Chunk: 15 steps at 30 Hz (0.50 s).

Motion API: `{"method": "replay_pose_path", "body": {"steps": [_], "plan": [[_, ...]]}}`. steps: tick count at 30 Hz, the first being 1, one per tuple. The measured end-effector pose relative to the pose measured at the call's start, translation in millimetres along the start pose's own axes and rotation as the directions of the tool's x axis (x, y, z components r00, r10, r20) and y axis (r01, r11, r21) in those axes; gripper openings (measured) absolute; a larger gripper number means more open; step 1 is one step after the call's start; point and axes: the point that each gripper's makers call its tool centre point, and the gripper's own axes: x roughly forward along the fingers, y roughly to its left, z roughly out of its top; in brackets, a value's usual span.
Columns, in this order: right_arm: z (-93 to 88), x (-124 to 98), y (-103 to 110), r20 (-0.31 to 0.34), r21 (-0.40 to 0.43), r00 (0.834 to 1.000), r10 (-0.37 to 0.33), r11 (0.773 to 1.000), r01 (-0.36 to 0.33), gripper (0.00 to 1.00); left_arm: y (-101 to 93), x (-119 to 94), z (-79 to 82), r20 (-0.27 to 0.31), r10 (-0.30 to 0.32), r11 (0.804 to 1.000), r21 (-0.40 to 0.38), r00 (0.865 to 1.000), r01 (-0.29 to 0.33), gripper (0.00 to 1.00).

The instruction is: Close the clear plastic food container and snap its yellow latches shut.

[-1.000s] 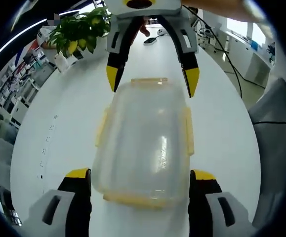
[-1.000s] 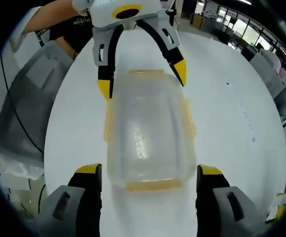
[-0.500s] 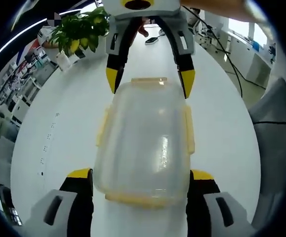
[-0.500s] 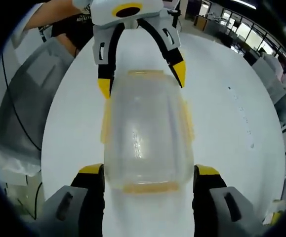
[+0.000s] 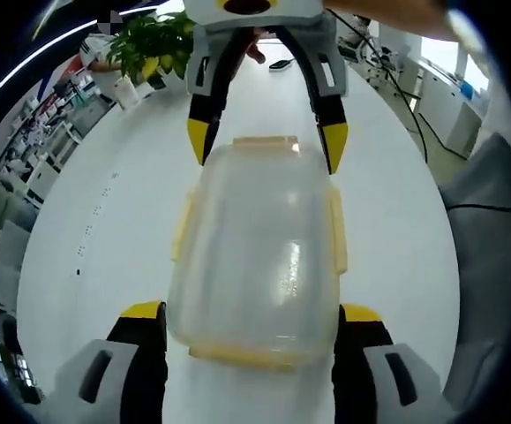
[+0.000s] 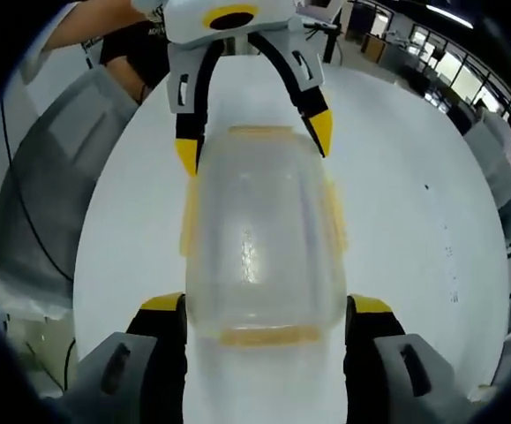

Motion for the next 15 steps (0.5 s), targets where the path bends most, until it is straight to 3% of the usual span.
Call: {"method": "replay_pose_path", "body": {"steps": [15], "plan": [[46.8, 21.7, 13.2, 0.005, -0.046, 1.000, 0.023, 0.999, -0.023, 0.70, -8.2, -28.7, -46.1, -0.008, 0.016, 0.999, -0.049, 1.000, -0.016, 0.73]]}}
